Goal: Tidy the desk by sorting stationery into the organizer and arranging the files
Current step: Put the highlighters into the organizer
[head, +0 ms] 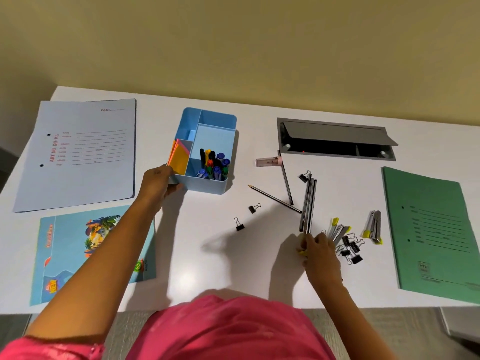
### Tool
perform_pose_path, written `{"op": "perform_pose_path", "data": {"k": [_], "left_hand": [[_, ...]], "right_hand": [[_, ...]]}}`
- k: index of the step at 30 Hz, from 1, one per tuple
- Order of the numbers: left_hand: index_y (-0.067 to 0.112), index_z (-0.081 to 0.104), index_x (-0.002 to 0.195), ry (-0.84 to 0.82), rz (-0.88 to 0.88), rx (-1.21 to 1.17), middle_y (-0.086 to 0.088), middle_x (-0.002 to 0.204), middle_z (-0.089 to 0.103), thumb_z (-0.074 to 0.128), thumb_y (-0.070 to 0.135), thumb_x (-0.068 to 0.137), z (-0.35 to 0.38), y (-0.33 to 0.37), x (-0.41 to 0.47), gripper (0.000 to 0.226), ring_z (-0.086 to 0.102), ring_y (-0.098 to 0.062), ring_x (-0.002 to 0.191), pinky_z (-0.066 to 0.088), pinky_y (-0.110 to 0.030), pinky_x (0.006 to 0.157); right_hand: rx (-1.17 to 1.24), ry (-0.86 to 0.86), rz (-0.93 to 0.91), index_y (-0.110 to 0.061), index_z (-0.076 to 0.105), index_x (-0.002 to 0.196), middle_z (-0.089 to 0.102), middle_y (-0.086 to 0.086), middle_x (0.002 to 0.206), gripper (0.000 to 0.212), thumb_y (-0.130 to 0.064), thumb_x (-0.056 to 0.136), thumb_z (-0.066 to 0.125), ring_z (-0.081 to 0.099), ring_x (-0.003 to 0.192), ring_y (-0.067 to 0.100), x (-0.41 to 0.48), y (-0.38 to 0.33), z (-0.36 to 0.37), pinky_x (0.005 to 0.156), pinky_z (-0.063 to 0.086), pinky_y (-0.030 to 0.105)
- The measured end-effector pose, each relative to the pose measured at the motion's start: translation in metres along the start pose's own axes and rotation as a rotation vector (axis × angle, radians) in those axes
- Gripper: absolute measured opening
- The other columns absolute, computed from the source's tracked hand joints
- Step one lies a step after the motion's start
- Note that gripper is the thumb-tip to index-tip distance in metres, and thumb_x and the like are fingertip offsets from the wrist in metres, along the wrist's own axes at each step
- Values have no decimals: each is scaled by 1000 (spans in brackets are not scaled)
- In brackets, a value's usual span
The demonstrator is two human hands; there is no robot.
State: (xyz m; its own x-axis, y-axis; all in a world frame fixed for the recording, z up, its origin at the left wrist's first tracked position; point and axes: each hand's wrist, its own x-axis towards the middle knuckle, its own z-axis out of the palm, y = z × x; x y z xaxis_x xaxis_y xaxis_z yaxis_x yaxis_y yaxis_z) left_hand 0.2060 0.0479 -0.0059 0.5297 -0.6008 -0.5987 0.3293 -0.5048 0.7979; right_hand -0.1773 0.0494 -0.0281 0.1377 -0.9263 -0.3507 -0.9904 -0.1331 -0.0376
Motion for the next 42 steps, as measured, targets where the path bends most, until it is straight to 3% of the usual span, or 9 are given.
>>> {"op": "perform_pose_path", "data": {"k": [7, 11, 18, 24, 30, 33, 35, 39, 42], "left_hand": [[6, 54, 121, 19, 10, -16, -20, 127, 54, 44, 14, 96, 3, -4, 1, 27, 56, -39, 114, 53, -44, 92], [7, 54, 115, 24, 12, -27, -19, 127, 54, 44, 13, 96, 4, -4, 1, 22, 56, -39, 114, 56, -42, 87], [9, 54, 118, 30, 13, -33, -17, 126, 54, 45, 14, 96, 5, -6, 3, 24, 55, -39, 114, 53, -43, 90], [13, 47, 137, -15, 32, 21, -14, 132, 52, 43, 17, 98, 1, -6, 2, 39, 54, -39, 115, 53, -46, 92], [11, 47, 137, -30, 74, 178, -15, 130, 53, 43, 23, 100, -5, -3, 3, 39, 57, -39, 113, 53, -46, 91], [11, 49, 135, -68, 93, 281, -18, 128, 55, 41, 21, 100, -10, 1, 5, 38, 59, -39, 110, 54, -45, 90], [11, 52, 131, -114, 110, 345, -19, 126, 57, 41, 19, 100, -12, 6, 6, 34, 61, -39, 107, 54, -42, 87], [9, 53, 131, -206, 141, 490, -20, 125, 55, 39, 12, 101, -15, 20, 9, 34, 59, -40, 109, 53, -41, 83], [7, 54, 126, -195, 202, 608, -24, 119, 56, 36, 9, 101, -13, 25, 10, 31, 62, -41, 100, 54, -40, 75]], "right_hand": [[208, 195, -98, -7, 61, 105, 51, 12, 97, 32, 8, 77, 66, 52, 95, 33, 6, 16, 18, 62, 50, 40], [371, 250, -178, -5, 64, 104, 57, 9, 95, 29, 5, 78, 70, 59, 91, 30, 11, 25, 21, 74, 54, 41], [194, 354, -175, -8, 65, 86, 56, 7, 81, 28, 1, 65, 81, 54, 75, 29, 12, 26, 30, 56, 48, 36], [256, 371, -213, -7, 66, 82, 60, 8, 84, 30, -2, 59, 85, 57, 76, 29, 16, 18, 20, 60, 49, 36], [653, 401, -136, -10, 51, 91, 60, 0, 86, 26, -1, 78, 72, 59, 79, 24, 7, -12, -7, 63, 48, 33], [924, 392, -80, -11, 41, 98, 65, 11, 83, 40, 5, 78, 71, 63, 71, 14, 11, -35, -31, 59, 44, 9], [1032, 420, -94, -12, 40, 114, 66, 12, 87, 52, 4, 77, 72, 64, 70, 8, 17, -50, -48, 61, 41, 2], [1041, 462, -200, -22, 51, 123, 63, -5, 100, 51, -12, 79, 74, 62, 87, 3, 40, -75, -79, 76, 48, 10], [1111, 447, -281, -18, 54, 122, 60, -3, 111, 46, -15, 81, 73, 61, 98, 6, 60, -100, -100, 81, 48, 9]]}}
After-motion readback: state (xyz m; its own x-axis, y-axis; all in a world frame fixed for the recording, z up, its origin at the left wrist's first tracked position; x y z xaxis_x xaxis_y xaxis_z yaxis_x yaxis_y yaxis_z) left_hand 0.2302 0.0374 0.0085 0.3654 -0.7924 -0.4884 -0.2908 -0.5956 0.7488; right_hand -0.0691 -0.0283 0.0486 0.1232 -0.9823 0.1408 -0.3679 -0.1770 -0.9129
